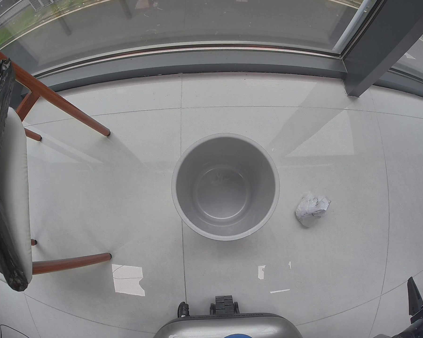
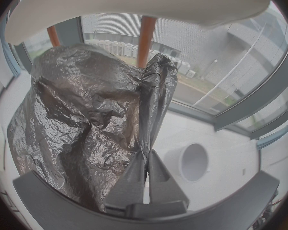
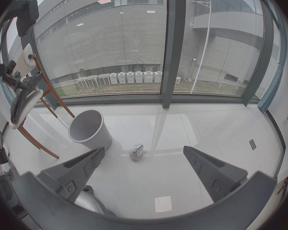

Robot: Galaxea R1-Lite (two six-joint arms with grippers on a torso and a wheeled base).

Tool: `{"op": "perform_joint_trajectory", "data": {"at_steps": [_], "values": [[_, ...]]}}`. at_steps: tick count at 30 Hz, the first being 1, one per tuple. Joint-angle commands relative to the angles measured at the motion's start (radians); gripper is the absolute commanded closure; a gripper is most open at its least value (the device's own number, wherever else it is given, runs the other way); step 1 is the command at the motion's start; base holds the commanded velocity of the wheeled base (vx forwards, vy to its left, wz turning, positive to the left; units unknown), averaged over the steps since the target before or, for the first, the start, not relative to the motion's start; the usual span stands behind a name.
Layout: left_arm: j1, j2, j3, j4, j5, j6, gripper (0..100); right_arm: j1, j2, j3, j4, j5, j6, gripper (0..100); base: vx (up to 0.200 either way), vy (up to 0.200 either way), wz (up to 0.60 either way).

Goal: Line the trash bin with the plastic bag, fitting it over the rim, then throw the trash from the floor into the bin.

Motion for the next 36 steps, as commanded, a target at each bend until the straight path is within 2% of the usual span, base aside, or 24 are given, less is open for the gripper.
{"op": "perform_joint_trajectory", "data": {"at_steps": [1,5,6,7,8,9,10,11,14,15,16,20,23,25,27,29,32,36], "values": [[-0.001,-0.129,0.014,0.001,-0.112,-0.119,100,-0.001,-0.01,0.018,-0.001,0.0,0.0,0,0.0,0.0,0.0],[-0.007,-0.205,0.049,0.005,-0.224,-0.268,100,-0.001,-0.012,0.018,-0.001,0.0,0.0,0,0.0,0.0,0.0],[-0.007,-0.205,0.049,0.005,-0.224,-0.268,100,-0.001,-0.012,0.018,-0.001,0.0,0.0,0,0.0,0.0,0.0],[-0.015,-0.27,0.087,0.004,-0.293,-0.379,100,-0.001,-0.012,0.018,-0.001,0.0,0.0,0,0.0,0.0,0.0],[-0.017,-0.297,0.098,0.001,-0.308,-0.433,100,-0.001,-0.013,0.018,-0.001,0.0,0.0,0,0.0,0.0,0.0],[-0.017,-0.297,0.098,0.001,-0.308,-0.433,100,-0.001,-0.013,0.018,-0.001,0.0,0.0,0,0.0,0.0,0.0],[-0.014,-0.359,0.11,-0.001,-0.342,-0.544,100,-0.001,-0.015,0.018,-0.001,0.0,0.0,0,0.0,0.0,0.0],[-0.015,-0.388,0.109,-0.002,-0.366,-0.588,100,-0.003,-0.016,0.018,-0.001,0.0,0.0,0,0.0,0.0,0.0],[-0.015,-0.411,0.109,-0.002,-0.497,-0.649,100,-0.003,-0.016,0.018,-0.001,0.0,0.0,0,0.0,0.0,0.0],[-0.015,-0.411,0.109,-0.002,-0.497,-0.649,100,-0.003,-0.016,0.018,-0.001,0.0,0.0,0,0.0,0.0,0.0],[-0.014,-0.405,0.11,-0.006,-0.552,-0.657,100,-0.003,-0.016,0.018,-0.001,0.0,0.0,0,0.0,0.0,0.0],[-0.015,-0.368,0.143,-0.05,-0.581,-0.642,100,-0.004,-0.016,0.018,-0.001,0.0,0.0,0,0.0,0.0,0.0],[-0.014,-0.294,0.181,-0.157,-0.58,-0.61,100,-0.006,-0.016,0.018,-0.001,0.0,0.0,0,0.0,0.0,0.0],[-0.014,-0.222,0.227,-0.266,-0.573,-0.544,100,-0.006,-0.016,0.018,-0.001,0.0,0.0,0,0.0,0.0,0.0],[-0.014,-0.124,0.279,-0.412,-0.554,-0.426,100,-0.006,-0.016,0.018,-0.001,0.0,0.0,0,0.0,0.0,0.0],[-0.017,-0.07,0.288,-0.481,-0.532,-0.369,100,-0.006,-0.016,0.018,-0.001,0.0,0.0,0,0.0,0.0,0.0],[-0.018,-0.031,0.284,-0.513,-0.524,-0.35,100,-0.006,-0.016,0.018,-0.002,0.0,0.0,0,0.0,0.0,0.0],[-0.038,0.086,0.284,-0.621,-0.517,-0.346,100,-0.006,-0.016,0.018,-0.001,0.0,0.0,0,0.0,0.0,0.0]]}}
